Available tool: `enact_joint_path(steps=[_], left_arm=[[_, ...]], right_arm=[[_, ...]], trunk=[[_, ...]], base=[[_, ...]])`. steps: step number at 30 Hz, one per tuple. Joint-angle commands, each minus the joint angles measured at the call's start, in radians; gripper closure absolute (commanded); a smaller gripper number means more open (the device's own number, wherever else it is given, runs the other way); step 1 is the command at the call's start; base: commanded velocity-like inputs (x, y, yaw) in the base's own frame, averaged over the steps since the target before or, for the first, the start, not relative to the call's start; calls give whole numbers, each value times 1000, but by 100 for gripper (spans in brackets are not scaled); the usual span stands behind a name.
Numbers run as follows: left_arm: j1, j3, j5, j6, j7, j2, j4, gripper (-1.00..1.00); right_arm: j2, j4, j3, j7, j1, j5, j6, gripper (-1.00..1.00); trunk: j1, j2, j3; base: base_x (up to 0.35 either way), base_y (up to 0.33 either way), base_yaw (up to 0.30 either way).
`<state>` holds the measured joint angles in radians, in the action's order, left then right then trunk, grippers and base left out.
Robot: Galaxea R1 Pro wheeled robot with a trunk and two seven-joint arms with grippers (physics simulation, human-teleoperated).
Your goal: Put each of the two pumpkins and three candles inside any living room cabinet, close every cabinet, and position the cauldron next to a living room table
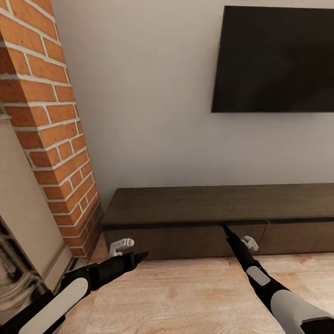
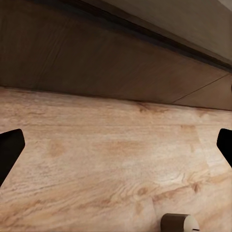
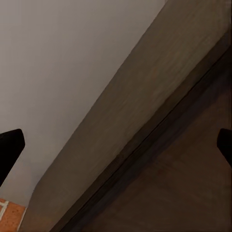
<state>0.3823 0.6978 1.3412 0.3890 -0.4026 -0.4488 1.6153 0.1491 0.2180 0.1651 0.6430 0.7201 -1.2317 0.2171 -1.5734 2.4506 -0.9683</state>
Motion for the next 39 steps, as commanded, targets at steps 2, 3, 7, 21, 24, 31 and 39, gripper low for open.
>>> enact_joint_path(steps=[2,3,7,21,24,31,39], left_arm=[[1,2,9,-1,-9,-1,1,-100],[1,2,9,-1,-9,-1,1,-100],[1,2,8,-1,-10,-1,1,-100],[1,3,7,-1,-10,-1,-3,-100],[1,3,7,-1,-10,-1,-3,-100],[1,3,7,-1,-10,-1,-3,-100],[1,2,7,-1,-10,-1,-3,-100]], right_arm=[[8,0,9,2,1,-10,-39,-100],[10,1,9,4,1,-11,-74,-100],[38,2,-14,48,1,-12,-207,-100],[46,65,-21,80,1,-61,-275,-100],[47,69,-21,82,1,-62,-276,-100],[48,71,-22,84,1,-68,-281,-100],[50,67,-22,83,1,-74,-283,-100]], trunk=[[-7,14,-7],[-11,21,-10],[-27,49,-23],[-33,53,-77],[-34,53,-89],[-37,55,-116],[-41,57,-147]], base=[[0,0,0],[0,0,0],[0,0,0],[0,0,0],[0,0,0],[0,0,0],[0,0,0]])
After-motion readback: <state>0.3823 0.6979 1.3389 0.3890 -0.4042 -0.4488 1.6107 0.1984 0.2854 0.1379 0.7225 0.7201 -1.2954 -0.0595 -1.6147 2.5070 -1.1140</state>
